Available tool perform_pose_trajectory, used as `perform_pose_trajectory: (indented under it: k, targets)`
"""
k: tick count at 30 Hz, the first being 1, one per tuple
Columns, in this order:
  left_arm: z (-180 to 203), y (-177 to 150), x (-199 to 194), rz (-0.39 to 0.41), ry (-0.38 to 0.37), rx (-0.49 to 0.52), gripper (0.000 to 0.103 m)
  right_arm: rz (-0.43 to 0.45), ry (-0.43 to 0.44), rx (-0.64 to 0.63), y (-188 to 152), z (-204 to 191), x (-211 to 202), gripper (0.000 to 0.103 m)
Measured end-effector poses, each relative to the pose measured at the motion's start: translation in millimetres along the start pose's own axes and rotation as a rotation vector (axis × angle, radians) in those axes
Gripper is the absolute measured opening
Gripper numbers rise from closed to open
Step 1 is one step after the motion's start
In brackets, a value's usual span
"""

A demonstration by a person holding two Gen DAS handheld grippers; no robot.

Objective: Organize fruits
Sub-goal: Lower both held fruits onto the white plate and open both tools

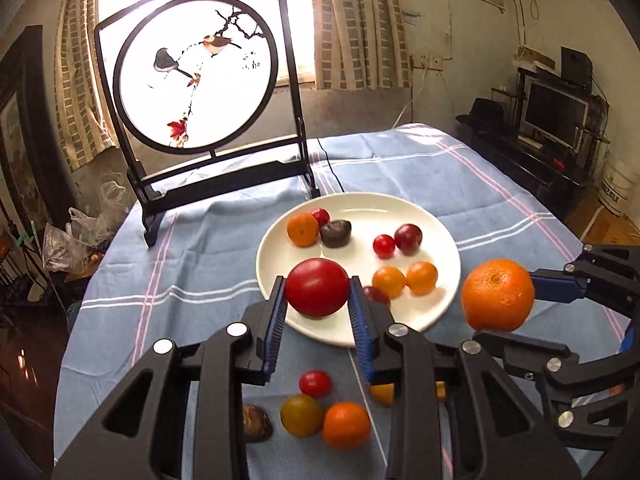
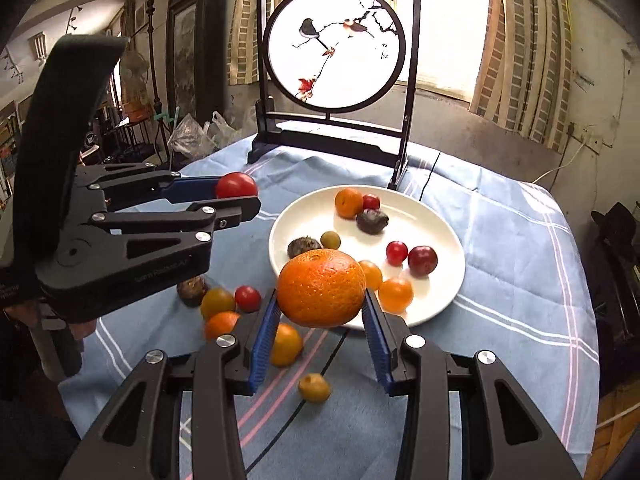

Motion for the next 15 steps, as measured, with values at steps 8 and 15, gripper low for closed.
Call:
perform_pose_trajectory:
  k: [8,15]
  targets:
    - [-9,24,37,0.001,0.020,-0.005,0.030,0.035,-0.013,0.042,40,17,26,0.042]
    - [-11,22,65,-0.029,0.012,-0.007,0.030,0.013,-0.013,0.060,46,24,51,0.042]
Point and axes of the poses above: each gripper's, at about its wrist camera, not at the fingertips, and x roughly the way its jaws point, z to its right, y to its top, the point moved 3 cm from there along x, roughly the way its jaws point, and after that the axes turned 10 degrees about x, right-handed, at the moved point
